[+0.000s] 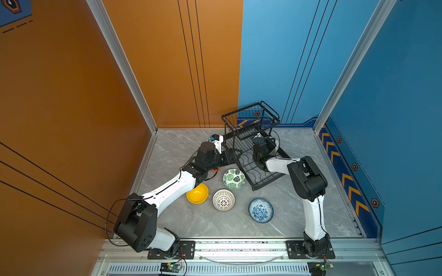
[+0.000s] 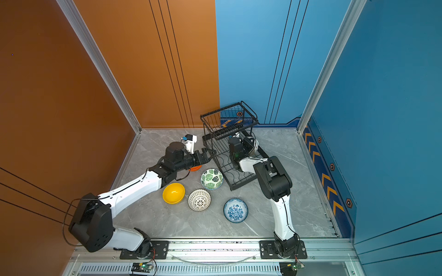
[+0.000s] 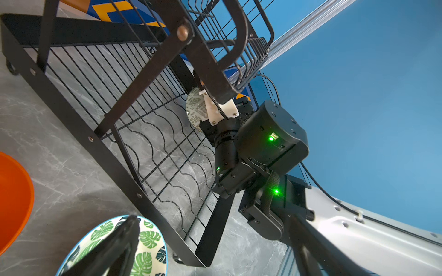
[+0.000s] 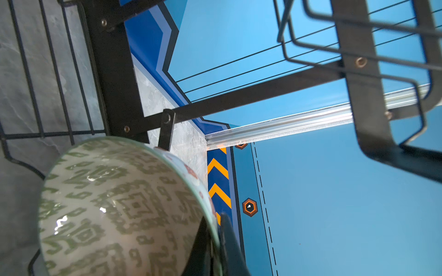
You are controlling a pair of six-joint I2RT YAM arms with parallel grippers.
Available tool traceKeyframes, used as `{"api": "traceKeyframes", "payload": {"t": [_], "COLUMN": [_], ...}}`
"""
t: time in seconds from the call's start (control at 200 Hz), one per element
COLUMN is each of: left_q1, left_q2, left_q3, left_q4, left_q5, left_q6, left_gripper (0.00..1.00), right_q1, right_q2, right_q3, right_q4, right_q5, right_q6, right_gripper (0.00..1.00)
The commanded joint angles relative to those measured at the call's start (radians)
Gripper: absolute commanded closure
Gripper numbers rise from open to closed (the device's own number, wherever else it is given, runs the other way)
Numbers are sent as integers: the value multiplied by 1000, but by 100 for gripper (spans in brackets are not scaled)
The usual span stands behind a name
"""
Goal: Load bowls into a dish rack
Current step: Place the bowl in the dish rack.
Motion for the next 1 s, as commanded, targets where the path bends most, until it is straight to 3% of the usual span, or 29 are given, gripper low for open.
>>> {"api": "traceKeyframes", "payload": {"t": [0.0, 0.52, 0.691, 0.996], "left_q1": [10, 7, 3, -9], "left_q2": [16, 19, 24, 36], "left_q3": [26, 22, 26, 29], "left_q4": [-4, -4, -4, -5], "left_q5": [19, 18, 23, 30], "left_q6": [-1, 2, 1, 3], "left_gripper": [2, 2, 2, 2], "right_q1": [-16, -6, -2, 24], "right_q2": [36, 140, 153, 266], "right_q3": [-7, -27, -36, 62], "right_q4": [167, 515, 579, 790], "right_q5": [10, -7, 28, 109], "right_q6": [-84, -358, -395, -636], "right_gripper": [100, 100, 100, 100]}}
